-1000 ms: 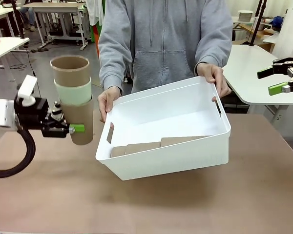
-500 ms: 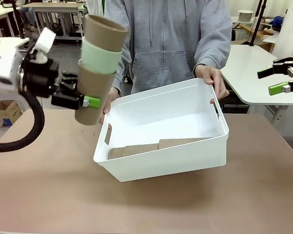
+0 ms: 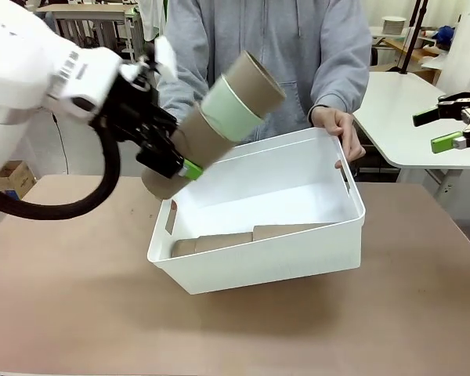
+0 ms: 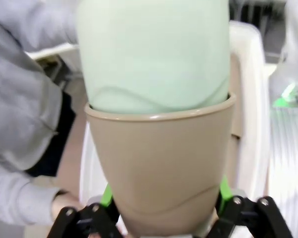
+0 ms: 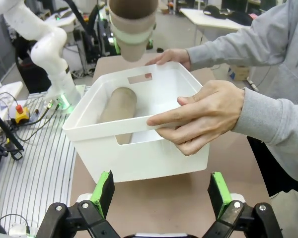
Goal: Stack the cups and store them in the basket.
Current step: Place the stack of Reusable plastic cups into the Pantry Basket.
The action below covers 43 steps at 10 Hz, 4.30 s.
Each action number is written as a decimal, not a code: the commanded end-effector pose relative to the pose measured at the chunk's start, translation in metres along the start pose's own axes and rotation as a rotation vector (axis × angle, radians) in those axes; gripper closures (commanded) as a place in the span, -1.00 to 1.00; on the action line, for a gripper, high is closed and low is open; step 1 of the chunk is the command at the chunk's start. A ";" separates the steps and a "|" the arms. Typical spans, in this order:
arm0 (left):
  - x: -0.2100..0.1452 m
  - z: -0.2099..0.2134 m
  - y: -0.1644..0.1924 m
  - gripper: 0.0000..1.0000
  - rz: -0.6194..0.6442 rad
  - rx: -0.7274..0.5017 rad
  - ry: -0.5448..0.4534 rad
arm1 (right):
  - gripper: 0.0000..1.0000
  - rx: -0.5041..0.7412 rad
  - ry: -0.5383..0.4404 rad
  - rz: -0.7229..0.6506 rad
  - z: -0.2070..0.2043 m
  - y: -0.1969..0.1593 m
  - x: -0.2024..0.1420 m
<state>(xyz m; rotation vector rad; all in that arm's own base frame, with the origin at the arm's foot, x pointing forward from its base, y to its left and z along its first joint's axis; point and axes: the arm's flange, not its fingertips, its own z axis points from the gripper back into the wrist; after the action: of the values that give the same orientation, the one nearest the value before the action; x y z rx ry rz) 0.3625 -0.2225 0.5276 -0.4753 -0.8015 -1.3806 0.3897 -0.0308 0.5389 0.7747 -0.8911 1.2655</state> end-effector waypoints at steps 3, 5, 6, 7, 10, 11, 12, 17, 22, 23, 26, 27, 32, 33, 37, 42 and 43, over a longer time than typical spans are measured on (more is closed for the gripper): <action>0.009 -0.037 0.037 -0.70 0.009 -0.033 0.169 | -1.00 -0.003 -0.024 -0.003 0.000 0.000 0.003; 0.007 -0.057 0.043 -0.70 0.020 -0.047 0.218 | -1.00 -0.003 -0.024 -0.003 0.000 0.000 0.003; 0.006 -0.064 0.045 -0.70 0.023 -0.051 0.228 | -1.00 -0.003 -0.024 -0.003 0.000 0.000 0.003; 0.005 -0.072 0.045 -0.70 0.034 -0.051 0.237 | -1.00 -0.003 -0.024 -0.003 0.000 0.000 0.003; -0.001 -0.099 0.045 -0.70 0.034 -0.040 0.262 | -1.00 -0.003 -0.024 -0.003 0.000 0.000 0.003; -0.006 -0.112 0.045 -0.70 0.044 -0.040 0.276 | -1.00 -0.003 -0.024 -0.003 0.000 0.000 0.003; -0.010 -0.123 0.047 -0.70 0.051 -0.038 0.290 | -1.00 -0.003 -0.024 -0.003 0.000 0.000 0.003; -0.018 -0.160 0.056 -0.70 0.054 -0.035 0.290 | -1.00 -0.003 -0.024 -0.003 0.000 0.000 0.003; -0.018 -0.165 0.053 -1.00 0.026 -0.082 0.240 | -1.00 -0.003 -0.024 -0.003 0.000 0.000 0.003; -0.013 -0.156 0.049 -1.00 0.025 -0.082 0.232 | -1.00 -0.003 -0.024 -0.003 0.000 0.000 0.003; 0.017 -0.093 0.031 -1.00 0.025 -0.136 0.139 | -1.00 -0.003 -0.024 -0.003 0.000 0.000 0.003; 0.025 -0.057 0.021 -1.00 0.014 -0.154 0.088 | -1.00 -0.003 -0.024 -0.003 0.000 0.000 0.003; -0.025 0.119 0.001 -1.00 0.013 -0.176 -0.130 | -1.00 -0.003 -0.024 -0.003 0.000 0.000 0.003; -0.047 0.150 -0.002 -1.00 0.013 -0.178 -0.167 | -1.00 -0.003 -0.024 -0.003 0.000 0.000 0.003; -0.097 0.208 -0.014 -1.00 -0.057 -0.202 -0.230 | -1.00 -0.003 -0.024 -0.003 0.000 0.000 0.003; -0.098 0.214 -0.019 -1.00 -0.034 -0.194 -0.234 | -1.00 -0.003 -0.024 -0.003 0.000 0.000 0.003; -0.098 0.214 -0.019 -1.00 -0.034 -0.194 -0.234 | -1.00 -0.003 -0.024 -0.003 0.000 0.000 0.003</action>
<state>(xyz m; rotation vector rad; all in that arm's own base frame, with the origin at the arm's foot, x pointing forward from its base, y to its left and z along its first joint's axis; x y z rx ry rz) 0.3002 -0.0037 0.5890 -0.7736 -0.8623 -1.4617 0.3894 -0.0312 0.5387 0.7744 -0.8889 1.2647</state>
